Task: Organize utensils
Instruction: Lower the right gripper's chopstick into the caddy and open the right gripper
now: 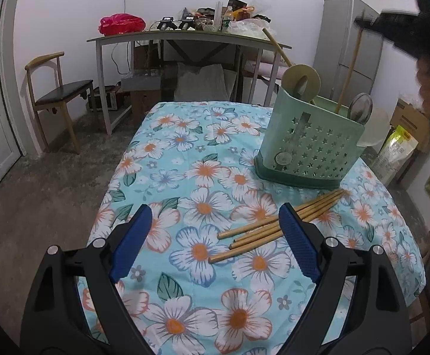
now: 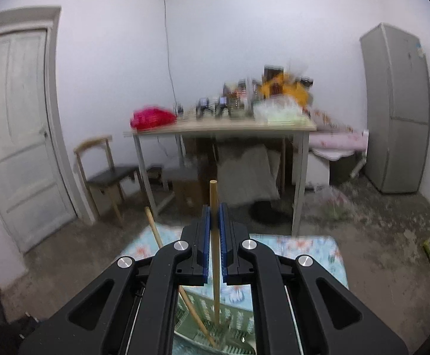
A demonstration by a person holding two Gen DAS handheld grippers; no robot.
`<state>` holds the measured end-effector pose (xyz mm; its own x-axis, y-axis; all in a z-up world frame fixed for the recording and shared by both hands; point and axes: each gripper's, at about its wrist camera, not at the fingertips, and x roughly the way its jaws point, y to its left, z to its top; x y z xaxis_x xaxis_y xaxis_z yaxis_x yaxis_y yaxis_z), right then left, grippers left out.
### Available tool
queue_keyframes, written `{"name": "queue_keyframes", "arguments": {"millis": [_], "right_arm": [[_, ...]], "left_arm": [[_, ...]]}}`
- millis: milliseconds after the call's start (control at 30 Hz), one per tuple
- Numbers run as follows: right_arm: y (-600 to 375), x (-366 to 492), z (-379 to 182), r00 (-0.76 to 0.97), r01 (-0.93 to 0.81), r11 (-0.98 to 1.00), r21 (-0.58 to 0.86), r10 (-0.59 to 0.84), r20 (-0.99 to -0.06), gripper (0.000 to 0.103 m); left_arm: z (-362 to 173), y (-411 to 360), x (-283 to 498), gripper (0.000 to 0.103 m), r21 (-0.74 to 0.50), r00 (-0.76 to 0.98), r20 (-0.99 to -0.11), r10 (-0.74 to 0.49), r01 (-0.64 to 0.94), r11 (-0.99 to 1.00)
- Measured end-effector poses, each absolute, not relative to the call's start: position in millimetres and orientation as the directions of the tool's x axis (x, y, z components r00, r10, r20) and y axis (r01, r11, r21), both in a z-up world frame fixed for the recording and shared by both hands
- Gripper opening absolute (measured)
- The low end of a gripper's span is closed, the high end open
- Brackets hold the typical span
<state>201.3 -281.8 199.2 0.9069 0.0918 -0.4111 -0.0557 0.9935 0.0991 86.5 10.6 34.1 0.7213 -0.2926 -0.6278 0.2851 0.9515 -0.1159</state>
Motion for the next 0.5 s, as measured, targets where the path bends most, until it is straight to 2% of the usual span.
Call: {"name": "queue_keyframes", "arguments": {"millis": [100, 167, 233, 500], "right_arm": [[-289, 211, 185, 0.883, -0.050, 0.991, 0.121, 0.101, -0.459, 0.009], [-297, 206, 188, 0.892, -0.041, 0.988, 0.150, 0.103, -0.440, 0.032], [-301, 196, 195, 0.910, -0.040, 0.985, 0.166, 0.105, -0.402, 0.040], [-332, 137, 232, 0.966, -0.024, 0.965, 0.260, 0.089, -0.241, 0.044]], "left_arm": [[34, 14, 87, 0.083, -0.117, 0.722, -0.629, -0.287, 0.276, 0.954], [33, 14, 87, 0.084, -0.119, 0.722, -0.632, -0.282, 0.269, 0.956], [31, 15, 88, 0.084, -0.120, 0.720, -0.637, -0.276, 0.262, 0.958], [25, 19, 97, 0.084, -0.132, 0.714, -0.648, -0.264, 0.236, 0.963]]}}
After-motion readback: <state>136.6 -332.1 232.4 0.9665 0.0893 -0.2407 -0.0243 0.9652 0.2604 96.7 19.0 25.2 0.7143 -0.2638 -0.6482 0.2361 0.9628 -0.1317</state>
